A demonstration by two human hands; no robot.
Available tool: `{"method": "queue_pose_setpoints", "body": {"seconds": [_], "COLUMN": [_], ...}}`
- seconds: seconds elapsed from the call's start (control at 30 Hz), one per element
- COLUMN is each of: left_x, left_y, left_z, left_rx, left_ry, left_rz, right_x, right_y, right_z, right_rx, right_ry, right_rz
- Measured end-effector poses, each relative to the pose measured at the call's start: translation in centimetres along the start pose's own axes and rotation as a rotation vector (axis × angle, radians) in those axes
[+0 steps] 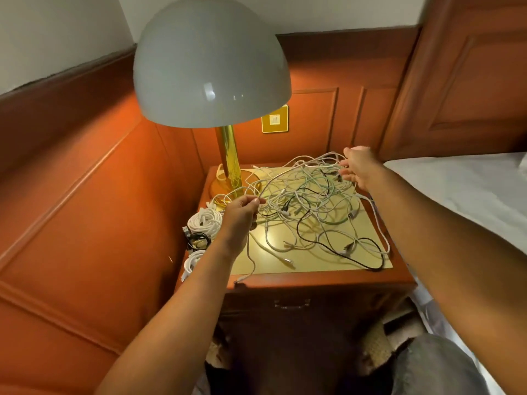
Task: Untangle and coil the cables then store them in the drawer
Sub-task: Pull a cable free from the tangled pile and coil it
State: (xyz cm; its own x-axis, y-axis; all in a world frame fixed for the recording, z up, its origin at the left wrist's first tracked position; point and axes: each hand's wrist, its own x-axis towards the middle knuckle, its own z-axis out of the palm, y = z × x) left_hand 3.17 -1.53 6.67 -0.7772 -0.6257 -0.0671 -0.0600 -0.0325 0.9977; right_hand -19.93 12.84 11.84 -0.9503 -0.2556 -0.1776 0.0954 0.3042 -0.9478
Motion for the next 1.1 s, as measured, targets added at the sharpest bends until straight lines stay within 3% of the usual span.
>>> {"method": "queue_pose_setpoints", "body": {"seconds": [0.13, 0.27, 0.4, 0.57, 0.77, 0.97, 1.1], "left_x": [-0.8, -2.0, -2.9, -4.3, -4.5, -4.5, -4.5], "left_y": [0.3, 0.7, 1.5, 2.8, 3.8, 2.5, 2.5], "left_z": [1.1, 2.1, 2.4, 2.2, 2.5, 3.6, 3.7], "left_rx": [-0.206, -0.403, -0.478, -0.484, -0.382, -0.482, -0.48], "left_ry": [-0.033, -0.051, -0.075, -0.137, -0.196, -0.224, -0.257], "left_rz": [-0.111, -0.184, -0.188, -0.189, -0.164, -0.165, -0.159], "right_x": [-5.7, -15.2, -20.6, -22.0, -22.6, -22.1, -22.0], "right_y": [4.9, 10.3, 13.6, 14.7, 19.4, 12.9, 11.0], "right_z": [0.3, 3.8, 6.6, 6.7, 4.4, 3.6, 4.5], "right_rx": [-0.03, 0.104, 0.118, 0.057, -0.38, 0.028, 0.087], "right_ry": [0.105, -0.252, -0.406, -0.35, -0.277, -0.359, -0.377], "right_rz": [-0.12, -0.073, -0.036, -0.142, -0.056, -0.17, -0.263]}}
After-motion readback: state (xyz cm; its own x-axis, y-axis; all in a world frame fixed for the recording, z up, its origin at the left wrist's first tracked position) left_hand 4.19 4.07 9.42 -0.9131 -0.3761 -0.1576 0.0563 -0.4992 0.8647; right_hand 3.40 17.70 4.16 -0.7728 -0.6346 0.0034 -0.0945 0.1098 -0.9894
